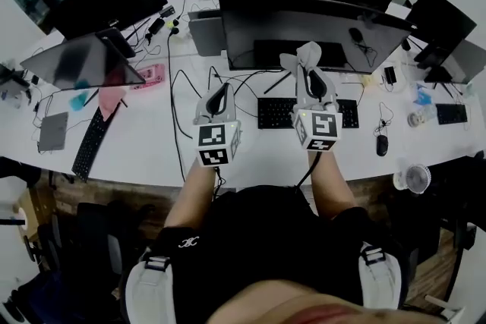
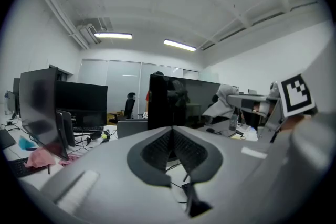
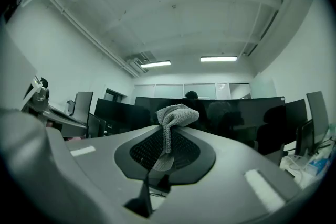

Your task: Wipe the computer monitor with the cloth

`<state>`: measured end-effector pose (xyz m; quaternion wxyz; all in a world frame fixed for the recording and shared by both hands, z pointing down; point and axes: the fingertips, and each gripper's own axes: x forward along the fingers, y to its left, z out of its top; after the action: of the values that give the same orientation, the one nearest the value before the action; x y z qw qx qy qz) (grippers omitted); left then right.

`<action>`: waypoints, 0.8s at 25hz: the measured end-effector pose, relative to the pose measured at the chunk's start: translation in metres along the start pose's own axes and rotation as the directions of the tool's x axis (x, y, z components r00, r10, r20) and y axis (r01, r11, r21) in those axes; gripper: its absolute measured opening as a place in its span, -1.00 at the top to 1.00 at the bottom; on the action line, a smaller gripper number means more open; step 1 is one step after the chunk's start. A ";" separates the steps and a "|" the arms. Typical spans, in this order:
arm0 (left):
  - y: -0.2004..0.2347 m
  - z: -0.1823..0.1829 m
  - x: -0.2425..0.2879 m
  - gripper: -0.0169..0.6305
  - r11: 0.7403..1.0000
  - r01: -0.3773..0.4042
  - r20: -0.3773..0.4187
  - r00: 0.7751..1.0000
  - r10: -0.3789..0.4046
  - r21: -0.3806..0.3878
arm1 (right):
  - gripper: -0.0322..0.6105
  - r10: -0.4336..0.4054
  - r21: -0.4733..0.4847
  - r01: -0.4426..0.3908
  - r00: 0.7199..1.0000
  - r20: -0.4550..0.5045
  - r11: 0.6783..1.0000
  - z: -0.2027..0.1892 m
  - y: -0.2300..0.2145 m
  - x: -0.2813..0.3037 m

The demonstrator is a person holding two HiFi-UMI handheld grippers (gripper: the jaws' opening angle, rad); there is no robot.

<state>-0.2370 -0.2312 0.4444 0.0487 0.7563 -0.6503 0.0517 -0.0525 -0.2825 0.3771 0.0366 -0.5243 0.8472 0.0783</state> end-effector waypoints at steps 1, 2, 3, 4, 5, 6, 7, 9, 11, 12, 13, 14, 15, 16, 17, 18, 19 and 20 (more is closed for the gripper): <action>-0.008 0.000 0.002 0.79 1.000 0.014 -0.001 1.000 -0.014 0.004 | 0.81 -0.011 0.003 0.011 1.000 -0.012 1.000 -0.005 -0.006 -0.007; -0.016 0.000 0.004 0.79 1.000 0.026 -0.002 1.000 -0.026 0.008 | 0.81 -0.022 0.005 0.022 1.000 -0.021 1.000 -0.009 -0.012 -0.013; -0.022 0.000 0.005 0.79 0.999 0.038 -0.003 0.999 -0.038 0.011 | 0.81 -0.032 0.007 0.033 0.999 -0.026 0.999 -0.011 -0.017 -0.019; -0.029 0.000 0.006 0.79 0.999 0.048 -0.004 0.999 -0.048 0.014 | 0.81 -0.042 0.008 0.042 0.999 -0.030 0.999 -0.013 -0.022 -0.025; -0.034 0.001 0.007 0.79 0.998 0.056 -0.005 0.998 -0.056 0.017 | 0.81 -0.050 0.008 0.050 0.998 -0.032 0.999 -0.014 -0.027 -0.029; -0.039 0.001 0.008 0.79 0.998 0.061 -0.007 0.998 -0.061 0.019 | 0.81 -0.056 0.008 0.057 0.998 -0.033 0.998 -0.014 -0.031 -0.033; -0.043 0.000 0.009 0.79 0.998 0.064 -0.009 0.998 -0.064 0.021 | 0.81 -0.061 0.008 0.062 0.998 -0.033 0.998 -0.013 -0.034 -0.036; -0.051 -0.003 0.010 0.79 0.997 0.069 -0.018 0.998 -0.068 0.026 | 0.81 -0.068 0.010 0.068 0.997 -0.032 0.998 -0.013 -0.041 -0.043; -0.058 -0.006 0.008 0.79 0.997 0.074 -0.025 0.997 -0.073 0.026 | 0.81 -0.072 0.014 0.073 0.997 -0.036 0.997 -0.014 -0.045 -0.049; -0.062 -0.006 0.007 0.79 0.997 0.076 -0.026 0.997 -0.075 0.026 | 0.81 -0.072 0.015 0.073 0.997 -0.038 0.997 -0.015 -0.046 -0.051; -0.064 -0.005 0.006 0.79 0.997 0.078 -0.025 0.997 -0.077 0.026 | 0.81 -0.072 0.016 0.073 0.997 -0.040 0.997 -0.015 -0.047 -0.053; -0.066 -0.004 0.004 0.79 0.997 0.079 -0.022 0.997 -0.078 0.026 | 0.81 -0.071 0.018 0.072 0.997 -0.041 0.997 -0.015 -0.048 -0.054; -0.067 -0.003 0.002 0.79 0.996 0.079 -0.019 0.997 -0.079 0.027 | 0.81 -0.070 0.020 0.071 0.997 -0.041 0.997 -0.015 -0.048 -0.056; -0.068 -0.002 0.001 0.79 0.997 0.078 -0.017 0.997 -0.078 0.027 | 0.81 -0.069 0.023 0.070 0.997 -0.041 0.997 -0.015 -0.048 -0.057; -0.068 -0.002 -0.001 0.79 0.997 0.076 -0.016 0.997 -0.076 0.026 | 0.81 -0.067 0.024 0.068 0.997 -0.041 0.997 -0.015 -0.047 -0.058; -0.069 -0.002 -0.003 0.79 0.997 0.074 -0.014 0.997 -0.074 0.025 | 0.81 -0.065 0.025 0.066 0.997 -0.041 0.998 -0.014 -0.047 -0.059; -0.069 -0.002 -0.004 0.79 0.997 0.072 -0.013 0.997 -0.072 0.024 | 0.81 -0.062 0.025 0.063 0.997 -0.041 0.998 -0.014 -0.046 -0.060; -0.069 -0.001 -0.006 0.79 0.997 0.070 -0.013 0.997 -0.070 0.023 | 0.81 -0.059 0.026 0.061 0.997 -0.042 0.998 -0.014 -0.046 -0.061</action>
<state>-0.1694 -0.2151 0.4446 0.0455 0.7789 -0.6225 0.0622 0.0157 -0.2515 0.3955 0.0286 -0.5504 0.8326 0.0549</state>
